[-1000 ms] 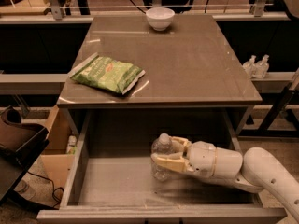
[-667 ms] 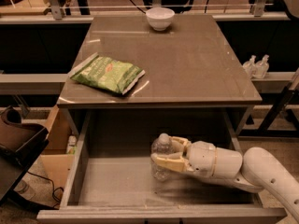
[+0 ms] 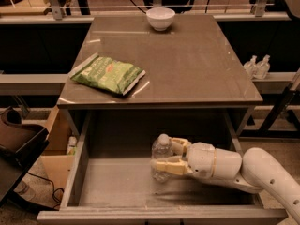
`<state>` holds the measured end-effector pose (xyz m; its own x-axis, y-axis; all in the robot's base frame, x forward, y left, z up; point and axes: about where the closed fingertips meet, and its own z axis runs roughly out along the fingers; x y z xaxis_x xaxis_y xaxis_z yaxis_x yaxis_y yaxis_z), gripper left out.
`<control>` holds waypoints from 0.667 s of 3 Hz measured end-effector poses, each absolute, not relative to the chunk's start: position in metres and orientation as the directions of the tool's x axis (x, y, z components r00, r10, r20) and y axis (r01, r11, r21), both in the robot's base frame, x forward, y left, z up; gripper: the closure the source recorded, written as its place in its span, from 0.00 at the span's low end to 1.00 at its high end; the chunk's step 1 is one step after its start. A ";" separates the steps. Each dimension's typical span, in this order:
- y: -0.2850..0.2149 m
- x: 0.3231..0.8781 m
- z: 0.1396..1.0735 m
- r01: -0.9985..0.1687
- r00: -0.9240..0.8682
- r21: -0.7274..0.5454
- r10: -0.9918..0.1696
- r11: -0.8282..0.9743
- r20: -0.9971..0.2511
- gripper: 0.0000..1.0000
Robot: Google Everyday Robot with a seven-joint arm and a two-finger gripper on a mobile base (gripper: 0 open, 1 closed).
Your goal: Place water bottle into top drawer
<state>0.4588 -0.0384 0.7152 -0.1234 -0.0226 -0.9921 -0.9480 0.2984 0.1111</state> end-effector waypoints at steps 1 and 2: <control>-0.037 0.458 0.715 -0.949 -0.123 0.111 -0.023 0.295 -0.992 0.00; -0.037 0.458 0.715 -0.949 -0.123 0.111 -0.023 0.295 -0.992 0.00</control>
Offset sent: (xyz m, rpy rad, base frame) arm -0.0004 0.0015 0.0002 0.0000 -0.0004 0.0032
